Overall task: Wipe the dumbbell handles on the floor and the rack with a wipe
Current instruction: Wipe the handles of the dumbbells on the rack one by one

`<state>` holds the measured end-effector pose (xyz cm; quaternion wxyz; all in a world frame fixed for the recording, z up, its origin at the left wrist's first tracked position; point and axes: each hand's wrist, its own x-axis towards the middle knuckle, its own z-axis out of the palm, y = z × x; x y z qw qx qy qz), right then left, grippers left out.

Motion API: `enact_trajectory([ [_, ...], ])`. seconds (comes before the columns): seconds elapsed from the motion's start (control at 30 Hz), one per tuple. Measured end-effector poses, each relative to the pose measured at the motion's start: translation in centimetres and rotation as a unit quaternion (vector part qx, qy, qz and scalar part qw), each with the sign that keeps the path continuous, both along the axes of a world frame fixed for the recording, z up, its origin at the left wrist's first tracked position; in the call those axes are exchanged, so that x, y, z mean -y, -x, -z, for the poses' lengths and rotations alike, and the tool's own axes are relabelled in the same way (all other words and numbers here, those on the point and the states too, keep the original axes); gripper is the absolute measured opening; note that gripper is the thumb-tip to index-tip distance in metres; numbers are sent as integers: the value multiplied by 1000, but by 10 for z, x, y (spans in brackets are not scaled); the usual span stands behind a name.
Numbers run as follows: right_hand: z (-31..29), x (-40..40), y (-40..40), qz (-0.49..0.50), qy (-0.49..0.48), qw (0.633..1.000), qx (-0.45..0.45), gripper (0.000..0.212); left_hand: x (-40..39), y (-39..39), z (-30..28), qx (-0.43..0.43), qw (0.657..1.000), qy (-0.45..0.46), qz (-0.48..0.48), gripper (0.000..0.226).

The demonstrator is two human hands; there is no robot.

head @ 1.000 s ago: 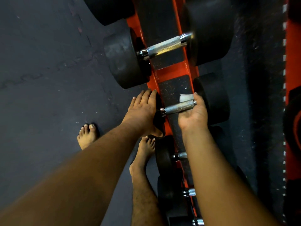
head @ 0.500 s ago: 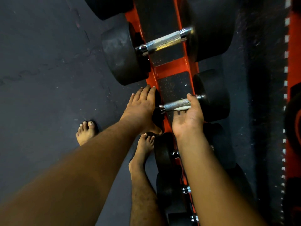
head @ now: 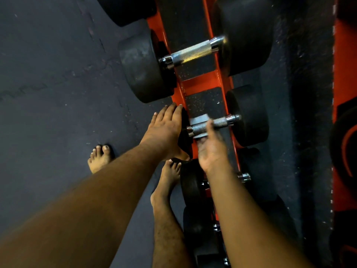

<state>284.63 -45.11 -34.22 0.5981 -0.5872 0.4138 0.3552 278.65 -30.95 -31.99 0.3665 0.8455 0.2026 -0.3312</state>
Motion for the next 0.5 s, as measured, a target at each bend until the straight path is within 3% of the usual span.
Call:
enact_trajectory([
  [0.1, 4, -3, 28, -104, 79, 991, 17, 13, -1, 0, 0, 0, 1000, -1, -2, 160],
  [0.2, -12, 2, 40, -177, 144, 971, 77, 18, 0, 0, -1, 1, 1000, -1, -2, 159],
  [0.27, -34, -1, 38, -284, 170, 927, 178, 24, 0, 0, 0, 0, 1000, -2, -4, 160],
  [0.33, -43, -5, 25, -414, 229, 815, 334, 36, 0, 1, 2, -3, 1000, -5, -1, 161],
  [0.4, -26, -8, 0, -564, 247, 662, 427, 46, 1, 0, 2, -3, 1000, -7, 1, 160],
  [0.47, -1, -11, -16, -738, 249, 495, 384, 47, 1, -1, 0, -9, 1000, -6, 3, 160],
  [0.5, 8, -9, -17, -785, 251, 439, 358, 45, 1, -1, 0, -10, 1000, -4, 4, 161],
])
